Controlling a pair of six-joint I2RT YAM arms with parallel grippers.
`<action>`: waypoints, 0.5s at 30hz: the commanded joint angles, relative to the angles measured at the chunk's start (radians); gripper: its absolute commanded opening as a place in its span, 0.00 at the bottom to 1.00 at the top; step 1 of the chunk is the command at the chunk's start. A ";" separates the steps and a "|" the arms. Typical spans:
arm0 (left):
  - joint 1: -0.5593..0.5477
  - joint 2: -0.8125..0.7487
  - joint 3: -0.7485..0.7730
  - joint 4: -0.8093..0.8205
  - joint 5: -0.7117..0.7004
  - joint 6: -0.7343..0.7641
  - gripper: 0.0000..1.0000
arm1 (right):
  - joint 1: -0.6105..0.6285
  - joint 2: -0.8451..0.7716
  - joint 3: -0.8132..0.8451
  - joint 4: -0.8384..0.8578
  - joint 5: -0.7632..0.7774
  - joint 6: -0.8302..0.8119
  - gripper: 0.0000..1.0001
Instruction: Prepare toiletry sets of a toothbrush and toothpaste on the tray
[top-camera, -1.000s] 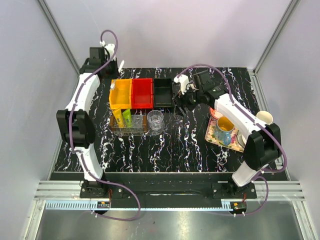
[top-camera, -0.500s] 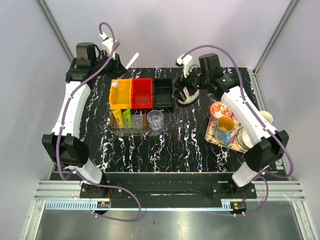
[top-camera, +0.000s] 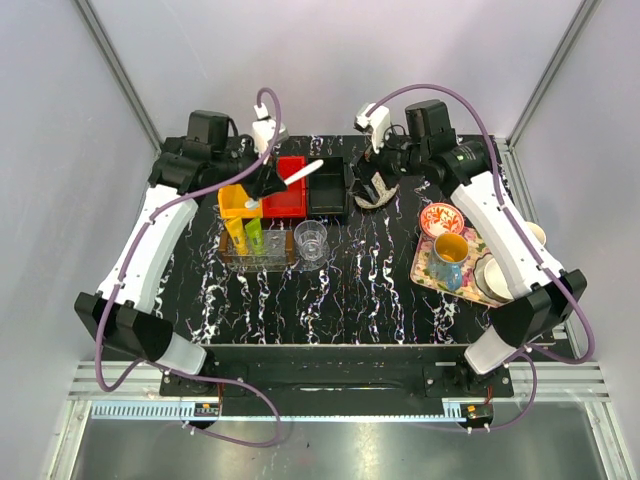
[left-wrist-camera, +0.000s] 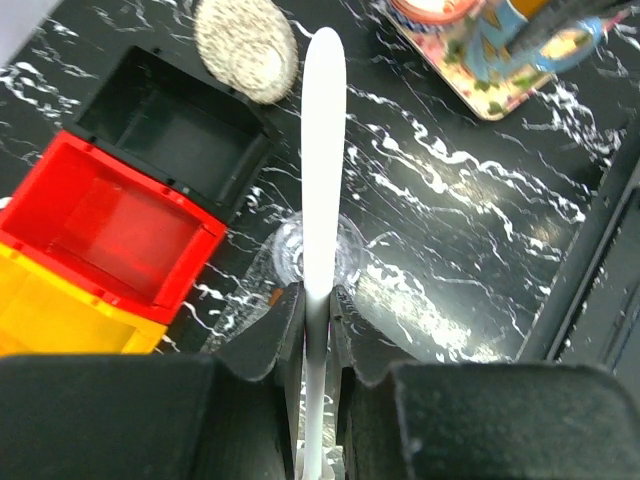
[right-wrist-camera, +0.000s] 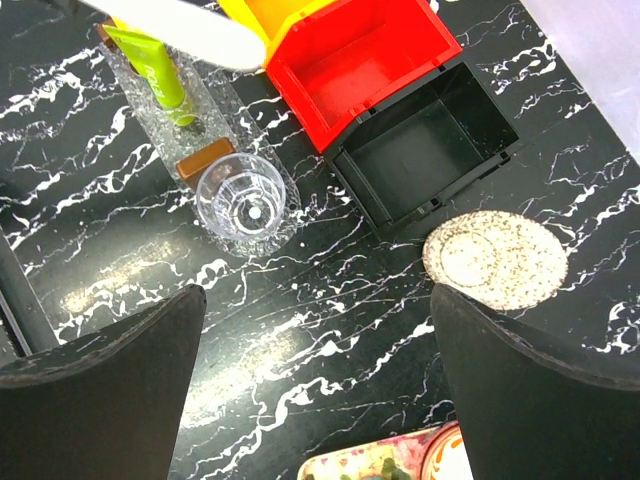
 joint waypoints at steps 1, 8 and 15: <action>-0.043 -0.051 -0.038 -0.069 -0.033 0.078 0.00 | -0.002 -0.063 0.047 -0.039 0.032 -0.122 1.00; -0.081 -0.028 -0.027 -0.132 -0.008 0.066 0.00 | 0.028 -0.095 0.064 -0.076 0.030 -0.224 0.99; -0.086 0.008 0.005 -0.186 0.116 0.046 0.00 | 0.100 -0.089 0.061 -0.109 0.029 -0.262 0.96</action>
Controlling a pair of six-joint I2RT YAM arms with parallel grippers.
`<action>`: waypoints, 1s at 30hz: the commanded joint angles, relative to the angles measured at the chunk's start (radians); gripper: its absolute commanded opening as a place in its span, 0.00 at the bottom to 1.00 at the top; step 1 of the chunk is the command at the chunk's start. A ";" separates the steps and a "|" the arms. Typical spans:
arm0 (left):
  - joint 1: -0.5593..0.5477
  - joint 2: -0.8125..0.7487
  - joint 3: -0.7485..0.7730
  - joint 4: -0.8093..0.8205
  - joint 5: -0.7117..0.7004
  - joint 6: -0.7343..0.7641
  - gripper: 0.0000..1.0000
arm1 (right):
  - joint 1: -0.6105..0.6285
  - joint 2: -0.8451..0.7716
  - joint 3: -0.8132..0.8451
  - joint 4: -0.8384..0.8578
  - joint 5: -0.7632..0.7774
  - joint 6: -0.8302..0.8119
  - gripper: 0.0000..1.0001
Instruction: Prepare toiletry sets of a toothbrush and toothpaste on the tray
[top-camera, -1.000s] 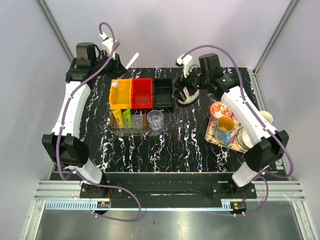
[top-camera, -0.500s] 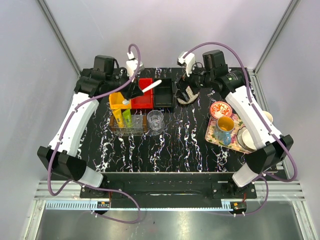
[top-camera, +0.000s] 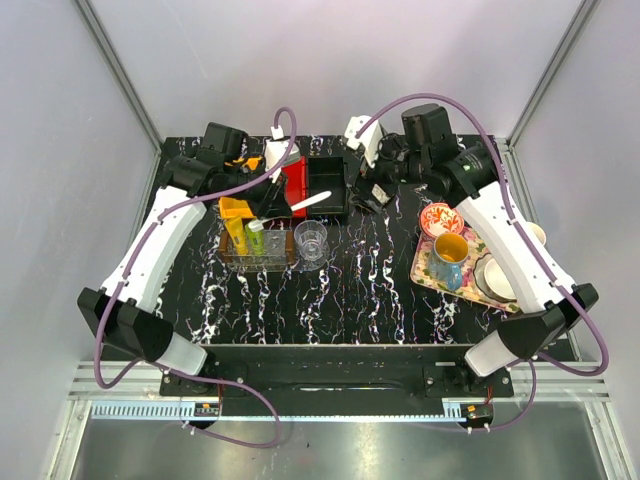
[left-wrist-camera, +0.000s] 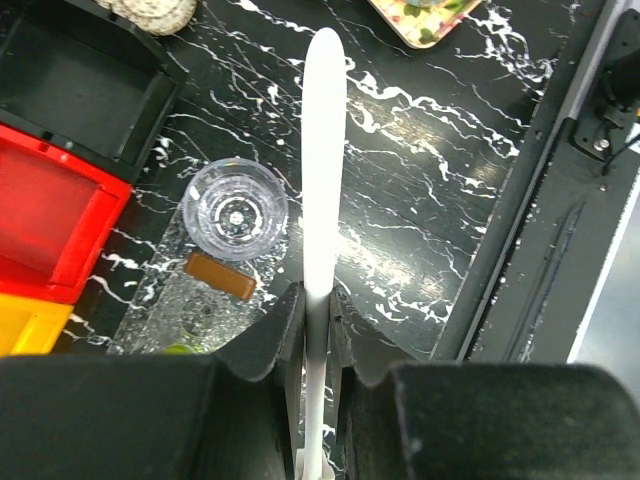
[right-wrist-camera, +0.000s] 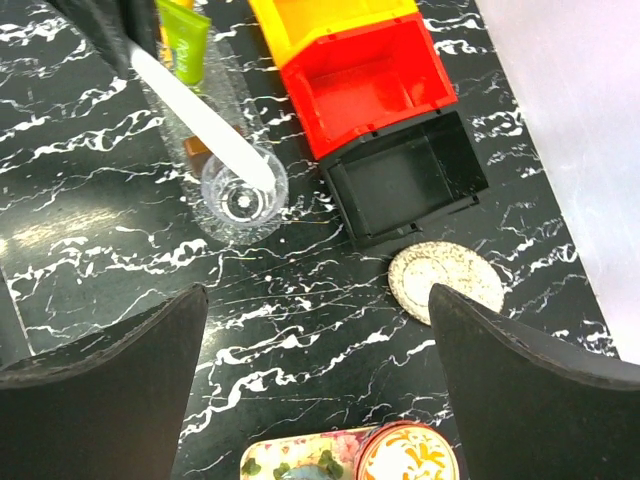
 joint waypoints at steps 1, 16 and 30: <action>-0.006 0.025 0.056 -0.028 0.102 -0.006 0.00 | 0.038 -0.022 0.027 -0.026 -0.022 -0.039 0.96; -0.014 0.053 0.067 -0.097 0.234 0.041 0.00 | 0.116 0.053 0.007 -0.032 -0.107 -0.036 0.89; -0.014 0.059 0.068 -0.100 0.312 0.007 0.00 | 0.155 0.044 -0.059 0.015 -0.067 -0.026 0.85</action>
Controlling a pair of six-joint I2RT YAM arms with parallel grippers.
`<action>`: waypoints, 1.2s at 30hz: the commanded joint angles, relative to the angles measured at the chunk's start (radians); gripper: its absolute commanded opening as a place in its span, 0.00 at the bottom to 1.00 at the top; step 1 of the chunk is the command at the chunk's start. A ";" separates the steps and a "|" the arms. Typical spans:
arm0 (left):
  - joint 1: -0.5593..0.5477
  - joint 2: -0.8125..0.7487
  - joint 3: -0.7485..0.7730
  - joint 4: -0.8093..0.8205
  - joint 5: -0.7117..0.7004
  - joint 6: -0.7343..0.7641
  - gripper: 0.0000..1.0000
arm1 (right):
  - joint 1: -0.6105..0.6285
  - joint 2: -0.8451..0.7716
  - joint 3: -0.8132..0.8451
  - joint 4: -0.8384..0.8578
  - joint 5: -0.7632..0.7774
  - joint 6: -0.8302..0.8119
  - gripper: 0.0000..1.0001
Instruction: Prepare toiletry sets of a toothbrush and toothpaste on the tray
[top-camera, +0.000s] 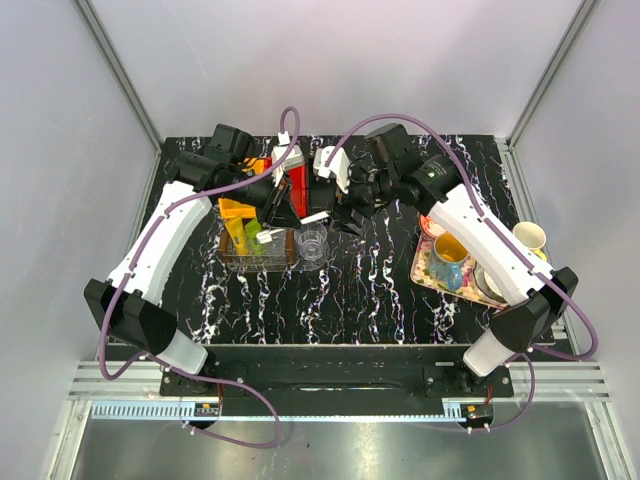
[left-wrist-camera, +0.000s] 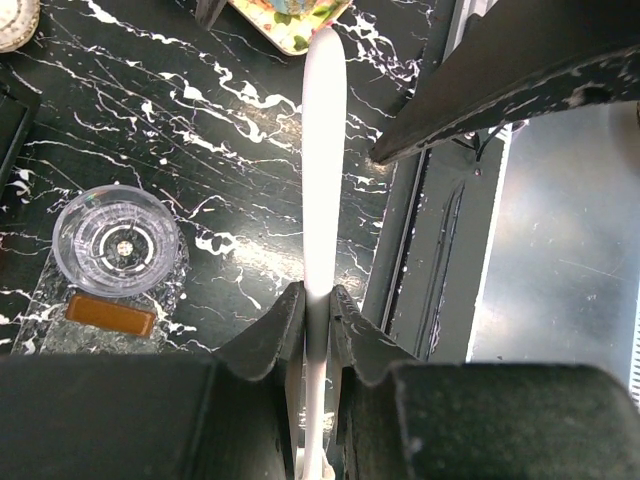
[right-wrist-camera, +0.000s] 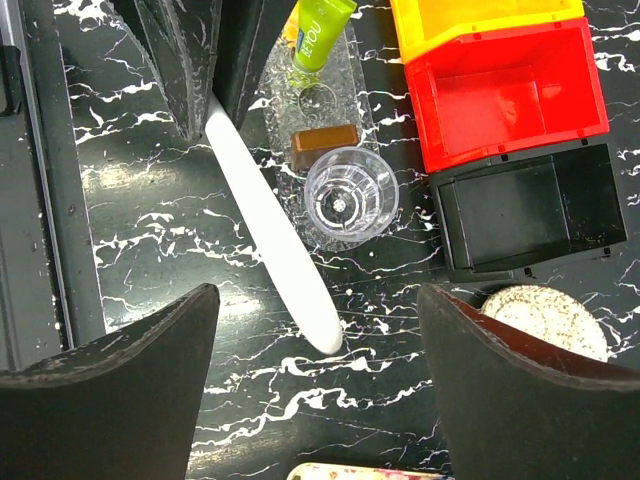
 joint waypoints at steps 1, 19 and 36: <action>-0.004 0.006 0.042 0.009 0.076 -0.008 0.00 | 0.021 -0.014 -0.005 0.050 0.008 0.001 0.84; -0.002 0.004 0.040 0.006 0.137 -0.019 0.00 | 0.054 0.009 -0.041 0.058 0.019 0.002 0.33; 0.036 0.026 0.172 0.035 0.197 -0.080 0.47 | 0.054 0.006 -0.074 0.071 0.047 0.024 0.00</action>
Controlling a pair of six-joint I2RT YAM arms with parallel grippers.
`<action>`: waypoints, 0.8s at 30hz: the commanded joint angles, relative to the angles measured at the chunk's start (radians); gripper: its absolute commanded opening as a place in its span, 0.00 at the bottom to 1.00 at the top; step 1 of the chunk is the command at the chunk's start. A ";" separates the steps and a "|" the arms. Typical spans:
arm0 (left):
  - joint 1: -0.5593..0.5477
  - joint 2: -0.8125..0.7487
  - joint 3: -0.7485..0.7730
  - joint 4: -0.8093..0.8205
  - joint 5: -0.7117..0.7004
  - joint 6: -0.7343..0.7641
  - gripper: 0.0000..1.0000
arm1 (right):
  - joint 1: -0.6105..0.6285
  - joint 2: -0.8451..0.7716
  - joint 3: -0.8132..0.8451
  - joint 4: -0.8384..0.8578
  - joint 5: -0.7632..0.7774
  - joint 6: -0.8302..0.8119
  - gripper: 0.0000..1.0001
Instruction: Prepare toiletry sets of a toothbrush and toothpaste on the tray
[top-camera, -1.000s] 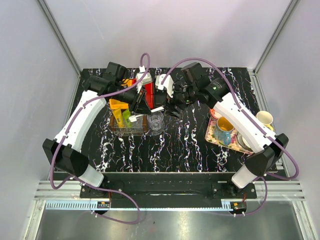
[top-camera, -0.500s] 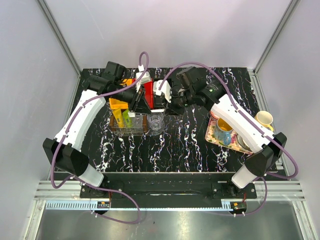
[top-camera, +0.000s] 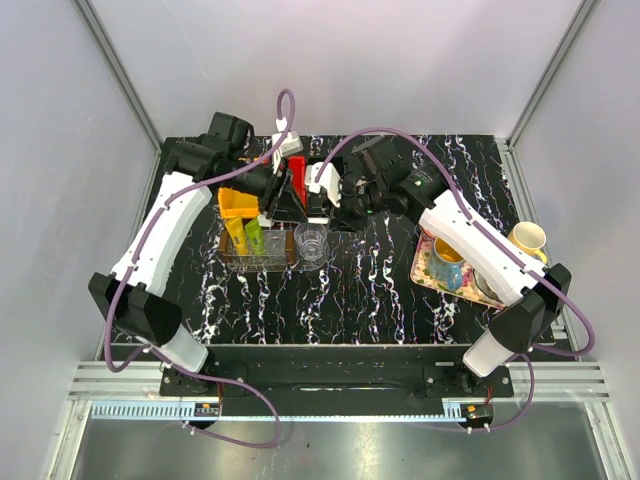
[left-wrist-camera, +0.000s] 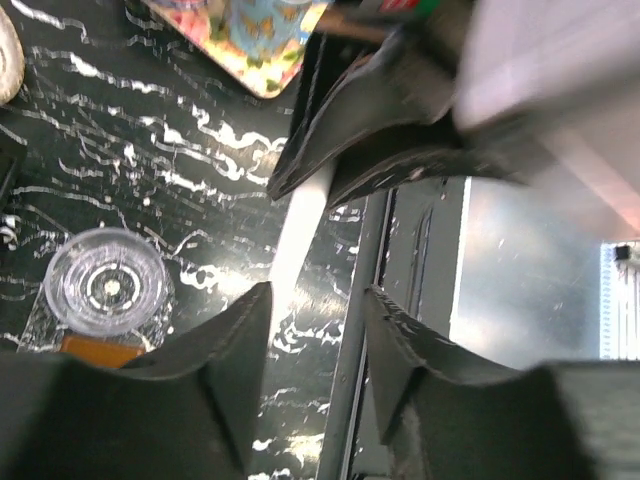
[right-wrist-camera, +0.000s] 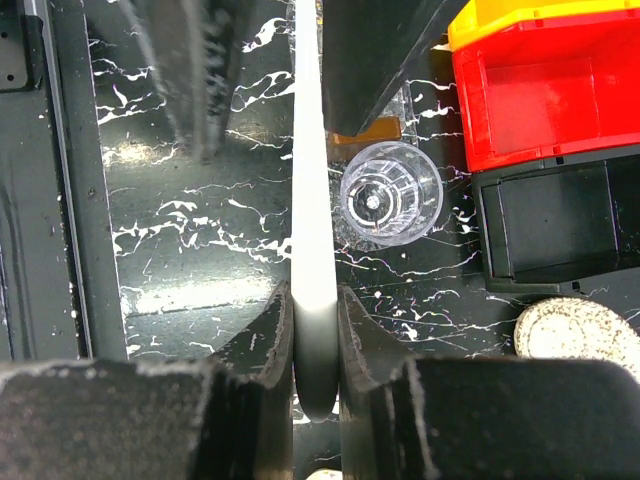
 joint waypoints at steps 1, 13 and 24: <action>0.046 -0.051 0.080 0.123 0.108 -0.118 0.50 | 0.001 0.005 0.005 0.058 0.057 0.049 0.00; 0.350 -0.268 -0.240 1.053 0.191 -0.879 0.61 | -0.002 0.031 0.141 0.130 0.152 0.277 0.00; 0.421 -0.377 -0.375 1.264 -0.057 -1.060 0.62 | -0.011 0.083 0.363 0.182 0.284 0.477 0.00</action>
